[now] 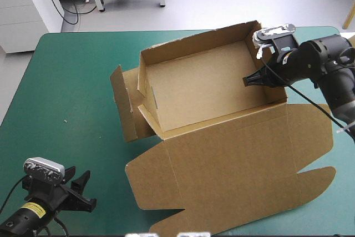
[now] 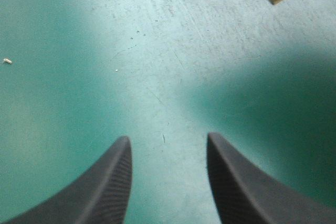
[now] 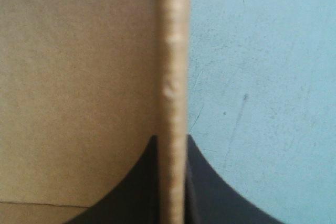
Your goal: Fold the box
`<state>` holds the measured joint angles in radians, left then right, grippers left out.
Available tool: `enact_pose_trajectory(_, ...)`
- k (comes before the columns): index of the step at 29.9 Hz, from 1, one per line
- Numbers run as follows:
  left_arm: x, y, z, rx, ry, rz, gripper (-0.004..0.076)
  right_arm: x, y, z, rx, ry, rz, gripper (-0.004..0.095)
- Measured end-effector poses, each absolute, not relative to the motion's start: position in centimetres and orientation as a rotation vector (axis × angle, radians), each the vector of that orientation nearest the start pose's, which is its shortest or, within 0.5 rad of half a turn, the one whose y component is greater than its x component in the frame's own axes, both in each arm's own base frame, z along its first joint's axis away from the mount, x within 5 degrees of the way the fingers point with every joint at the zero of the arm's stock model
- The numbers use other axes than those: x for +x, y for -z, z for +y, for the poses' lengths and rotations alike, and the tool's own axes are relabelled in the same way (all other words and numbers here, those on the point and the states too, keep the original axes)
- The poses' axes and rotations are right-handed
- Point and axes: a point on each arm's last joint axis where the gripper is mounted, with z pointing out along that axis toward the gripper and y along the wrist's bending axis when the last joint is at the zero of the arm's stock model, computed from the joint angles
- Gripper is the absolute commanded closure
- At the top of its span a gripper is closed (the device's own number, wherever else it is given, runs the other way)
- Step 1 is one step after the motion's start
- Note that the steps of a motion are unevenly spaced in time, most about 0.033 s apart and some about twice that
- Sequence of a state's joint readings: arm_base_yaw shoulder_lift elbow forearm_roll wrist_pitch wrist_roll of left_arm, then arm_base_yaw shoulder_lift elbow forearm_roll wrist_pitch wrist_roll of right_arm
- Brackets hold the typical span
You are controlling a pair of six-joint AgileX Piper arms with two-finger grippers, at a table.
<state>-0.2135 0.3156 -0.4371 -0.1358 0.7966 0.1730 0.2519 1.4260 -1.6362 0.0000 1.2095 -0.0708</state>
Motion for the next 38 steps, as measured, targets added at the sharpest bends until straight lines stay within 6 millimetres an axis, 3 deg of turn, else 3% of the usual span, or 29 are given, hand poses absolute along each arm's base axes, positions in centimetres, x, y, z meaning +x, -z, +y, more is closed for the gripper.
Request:
enact_pose_trajectory(8, 5.6, -27.2, -2.4, 0.357, 0.228, 2.118, 0.0232, 25.1, -45.2, 6.5, -0.389, -0.083, 2.383, 0.0930)
enact_pose_trajectory(16, 5.9, -27.6, -2.5, 0.337, 0.246, 2.086, 0.0232, 24.9, -45.4, 6.4, -0.396, -0.080, 2.374, 0.0930)
enact_pose_trajectory(20, 6.9, -28.8, -2.4, 0.262, 0.245, 2.116, 0.0232, 24.9, -45.4, 6.4, -0.412, -0.074, 2.370, 0.0930)
enact_pose_trajectory(28, 12.0, -32.3, -3.1, 0.203, 0.214, 2.228, 0.0232, 24.9, -45.5, 6.3, -0.432, -0.049, 2.365, 0.0930)
enact_pose_trajectory(34, 17.1, -32.8, -4.5, 0.182, 0.256, 2.346, 0.0232, 24.9, -45.5, 6.3, -0.449, -0.040, 2.361, 0.0930)
enact_pose_trajectory(38, 20.0, -32.3, -4.3, 0.112, 0.263, 2.431, 0.0232, 24.9, -45.5, 6.3, -0.449, -0.041, 2.361, 0.0930)
